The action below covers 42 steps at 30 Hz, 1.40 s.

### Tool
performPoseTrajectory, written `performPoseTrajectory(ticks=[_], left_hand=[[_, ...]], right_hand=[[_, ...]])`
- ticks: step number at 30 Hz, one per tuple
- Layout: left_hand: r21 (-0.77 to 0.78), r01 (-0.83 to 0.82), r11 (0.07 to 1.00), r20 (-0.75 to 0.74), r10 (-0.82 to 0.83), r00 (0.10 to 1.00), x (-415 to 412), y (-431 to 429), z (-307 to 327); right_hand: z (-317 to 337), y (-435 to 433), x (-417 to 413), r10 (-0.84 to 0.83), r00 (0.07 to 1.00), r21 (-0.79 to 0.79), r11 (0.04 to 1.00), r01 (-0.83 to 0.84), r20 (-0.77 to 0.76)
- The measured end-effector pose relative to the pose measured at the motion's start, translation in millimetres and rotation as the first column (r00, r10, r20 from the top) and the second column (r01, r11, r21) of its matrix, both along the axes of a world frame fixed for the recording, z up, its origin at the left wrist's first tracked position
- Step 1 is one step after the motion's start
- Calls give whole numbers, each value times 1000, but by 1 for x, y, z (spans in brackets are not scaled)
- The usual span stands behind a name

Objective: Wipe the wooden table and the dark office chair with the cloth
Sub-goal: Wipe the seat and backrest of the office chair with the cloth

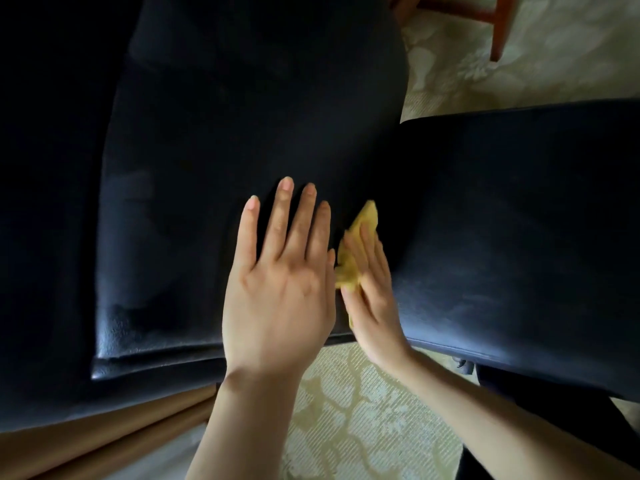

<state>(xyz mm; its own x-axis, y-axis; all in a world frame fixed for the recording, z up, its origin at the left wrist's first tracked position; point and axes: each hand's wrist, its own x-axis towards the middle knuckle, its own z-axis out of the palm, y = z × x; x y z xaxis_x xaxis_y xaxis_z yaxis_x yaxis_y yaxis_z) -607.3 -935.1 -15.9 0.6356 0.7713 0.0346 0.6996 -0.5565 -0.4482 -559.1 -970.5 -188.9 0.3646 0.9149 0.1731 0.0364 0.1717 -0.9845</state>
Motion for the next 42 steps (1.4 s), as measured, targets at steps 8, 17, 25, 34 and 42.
performPoseTrajectory(ticks=[8, 17, 25, 34, 42], left_hand=[[-2, -3, 1000, 0, 3, 1000, 1, 0, -1], [-6, 8, 1000, 6, -8, 1000, 0, 4, -2], [-103, 31, 994, 174, -12, 985, 3, 4, 3], [-10, -7, 1000, 317, 10, 948, -19, -26, 37], [141, -262, 955, 269, 218, 938, -48, -56, 66]], right_hand=[[-36, -21, -5, -26, 880, -235, 967, -98, -475], [-32, 77, 44, -228, 822, -433, 901, -25, -522], [23, 118, 68, -207, 934, -258, 957, 132, -293], [98, 58, 7, -65, 979, -89, 992, 84, 195], [115, 25, -47, -161, 782, 310, 950, -44, 602]])
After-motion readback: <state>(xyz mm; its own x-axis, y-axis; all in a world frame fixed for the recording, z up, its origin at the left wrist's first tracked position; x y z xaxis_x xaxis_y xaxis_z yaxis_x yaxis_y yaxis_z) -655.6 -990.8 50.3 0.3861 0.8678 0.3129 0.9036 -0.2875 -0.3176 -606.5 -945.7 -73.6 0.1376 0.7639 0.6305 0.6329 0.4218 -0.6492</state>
